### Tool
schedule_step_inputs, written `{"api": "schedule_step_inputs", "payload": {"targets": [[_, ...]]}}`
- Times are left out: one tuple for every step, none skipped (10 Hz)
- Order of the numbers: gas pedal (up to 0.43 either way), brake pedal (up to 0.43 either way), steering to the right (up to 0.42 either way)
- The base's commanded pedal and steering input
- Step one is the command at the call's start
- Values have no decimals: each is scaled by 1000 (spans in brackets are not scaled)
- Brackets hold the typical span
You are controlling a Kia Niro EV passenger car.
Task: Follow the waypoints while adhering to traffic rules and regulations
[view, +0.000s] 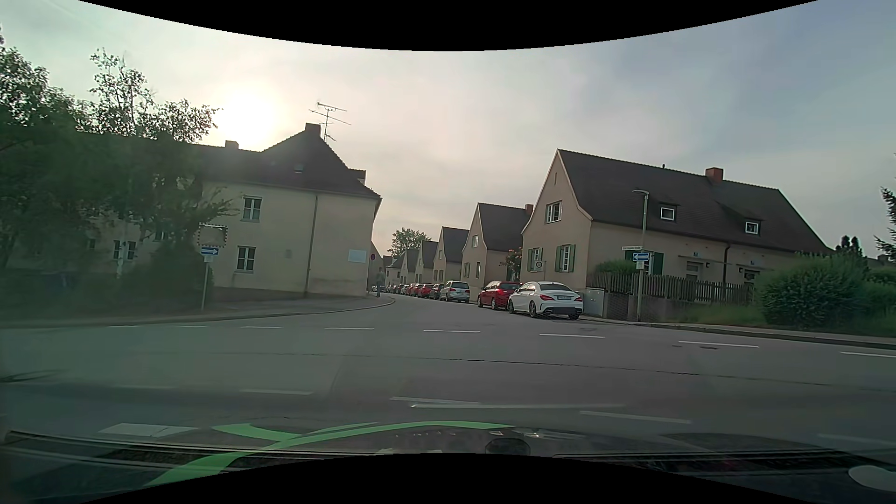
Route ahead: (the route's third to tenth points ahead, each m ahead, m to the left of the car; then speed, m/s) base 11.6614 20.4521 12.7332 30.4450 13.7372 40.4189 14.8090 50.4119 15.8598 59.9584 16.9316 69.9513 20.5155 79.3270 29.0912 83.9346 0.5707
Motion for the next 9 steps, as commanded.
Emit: {"api": "schedule_step_inputs", "payload": {"targets": [[0,165,-126],[0,159,-127],[0,152,-127],[0,152,-127],[0,152,-128],[0,152,-128],[0,152,-128],[0,152,-128],[0,159,-128]]}}
